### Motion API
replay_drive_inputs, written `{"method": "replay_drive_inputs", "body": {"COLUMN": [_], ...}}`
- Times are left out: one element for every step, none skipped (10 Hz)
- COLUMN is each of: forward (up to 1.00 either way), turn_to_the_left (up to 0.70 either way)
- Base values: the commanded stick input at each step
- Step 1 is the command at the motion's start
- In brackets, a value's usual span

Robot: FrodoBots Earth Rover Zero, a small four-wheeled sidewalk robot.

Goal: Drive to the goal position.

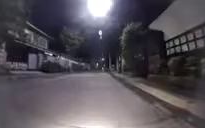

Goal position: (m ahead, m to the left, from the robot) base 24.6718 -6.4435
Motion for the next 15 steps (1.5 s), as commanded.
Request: {"method": "replay_drive_inputs", "body": {"forward": [0.5, 0.5, 0.5, 0.5, 0.5, 0.5, 0.5, 0.5, 0.5, 0.5, 0.5, 0.5, 0.5, 0.5, 0.5], "turn_to_the_left": [0.0, 0.0, 0.0, 0.0, 0.0, 0.0, 0.0, 0.0, 0.0, 0.0, 0.0, 0.0, 0.0, 0.0, 0.0]}}
